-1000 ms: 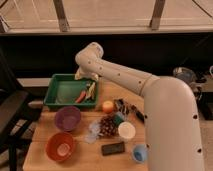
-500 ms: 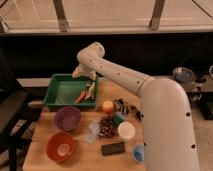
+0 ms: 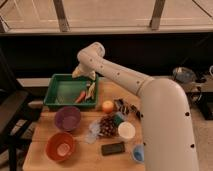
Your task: Place fork in plastic cup
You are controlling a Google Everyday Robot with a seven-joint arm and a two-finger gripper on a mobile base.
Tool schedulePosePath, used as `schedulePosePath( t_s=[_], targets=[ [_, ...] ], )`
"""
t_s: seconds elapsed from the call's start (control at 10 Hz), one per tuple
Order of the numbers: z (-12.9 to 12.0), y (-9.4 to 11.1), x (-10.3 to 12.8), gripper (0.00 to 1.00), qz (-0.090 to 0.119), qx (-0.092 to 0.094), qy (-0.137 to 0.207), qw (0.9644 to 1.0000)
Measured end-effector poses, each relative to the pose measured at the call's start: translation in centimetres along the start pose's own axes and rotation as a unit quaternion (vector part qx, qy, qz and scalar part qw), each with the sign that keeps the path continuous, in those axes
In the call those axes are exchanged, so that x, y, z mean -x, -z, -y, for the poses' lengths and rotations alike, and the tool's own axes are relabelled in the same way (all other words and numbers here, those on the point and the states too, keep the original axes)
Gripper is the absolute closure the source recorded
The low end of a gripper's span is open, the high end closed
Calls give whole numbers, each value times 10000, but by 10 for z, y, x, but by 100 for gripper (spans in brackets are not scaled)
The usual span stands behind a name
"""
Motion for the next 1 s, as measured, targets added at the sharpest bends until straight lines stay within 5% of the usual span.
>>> schedulePosePath(
  t_s=[0.4, 1.0],
  targets=[
    [34, -41, -3, 26, 52, -71, 397, 9992],
    [23, -79, -3, 26, 232, 63, 439, 9987]
  ],
)
